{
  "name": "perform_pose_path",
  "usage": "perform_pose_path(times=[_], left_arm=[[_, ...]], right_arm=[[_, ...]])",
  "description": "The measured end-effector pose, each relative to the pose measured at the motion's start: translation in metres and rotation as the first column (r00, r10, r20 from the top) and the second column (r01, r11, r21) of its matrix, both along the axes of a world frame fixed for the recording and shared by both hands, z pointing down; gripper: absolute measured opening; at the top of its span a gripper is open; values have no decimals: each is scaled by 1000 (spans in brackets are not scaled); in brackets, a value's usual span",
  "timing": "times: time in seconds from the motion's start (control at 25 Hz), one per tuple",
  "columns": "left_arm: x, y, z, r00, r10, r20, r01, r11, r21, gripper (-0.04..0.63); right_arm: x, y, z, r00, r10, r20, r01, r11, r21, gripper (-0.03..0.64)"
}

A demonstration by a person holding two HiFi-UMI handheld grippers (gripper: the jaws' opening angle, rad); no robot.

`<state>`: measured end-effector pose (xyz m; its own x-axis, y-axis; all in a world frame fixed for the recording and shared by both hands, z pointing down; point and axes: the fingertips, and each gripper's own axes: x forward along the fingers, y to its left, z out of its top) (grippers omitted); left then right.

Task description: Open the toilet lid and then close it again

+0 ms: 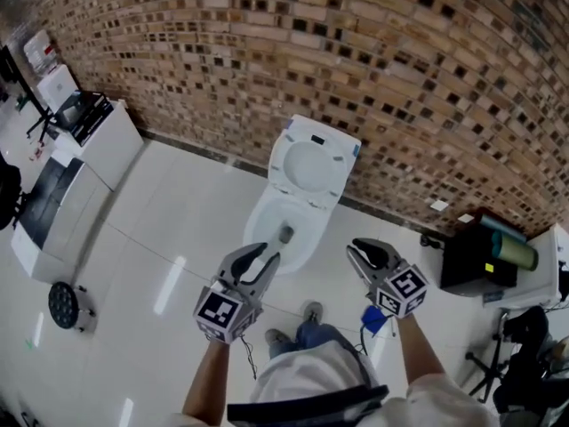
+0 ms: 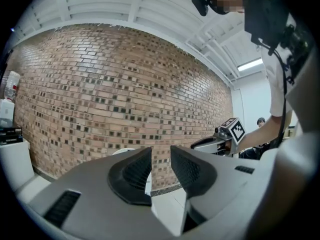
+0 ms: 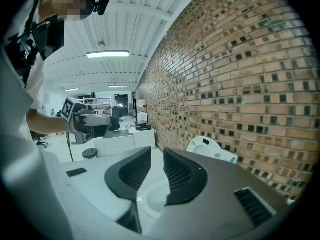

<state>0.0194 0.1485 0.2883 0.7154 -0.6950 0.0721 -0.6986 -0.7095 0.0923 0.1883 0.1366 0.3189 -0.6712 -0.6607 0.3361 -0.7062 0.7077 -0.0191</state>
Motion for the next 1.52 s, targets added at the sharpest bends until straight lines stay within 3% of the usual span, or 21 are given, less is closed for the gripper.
perform_pose_path(times=[0.24, 0.64, 0.76, 0.96, 1.12, 1.4, 1.52], left_arm=[[-5, -54, -9, 997, 69, 34, -69, 997, 26, 117], [-45, -164, -26, 989, 113, 100, -118, 992, 46, 117], [-55, -197, -22, 987, 125, 101, -128, 991, 30, 117], [-60, -249, -11, 972, 218, 91, -221, 975, 16, 117], [-68, -291, 7, 925, 368, 93, -369, 929, 2, 117], [-95, -348, 29, 784, 610, 116, -614, 789, 4, 117], [-97, -374, 39, 751, 651, 109, -655, 755, 2, 117]], right_arm=[[-9, -37, 12, 998, 57, 34, -57, 998, 1, 83], [-36, -170, 17, 990, 101, 97, -107, 993, 53, 83], [-43, -206, 8, 991, 118, 58, -123, 989, 78, 83], [-53, -256, -2, 983, 161, -94, -148, 980, 130, 87], [-66, -295, 5, 948, 234, -215, -211, 970, 124, 89], [-95, -363, 27, 859, 300, -416, -300, 952, 67, 187], [-101, -397, 38, 822, 261, -507, -273, 961, 51, 189]])
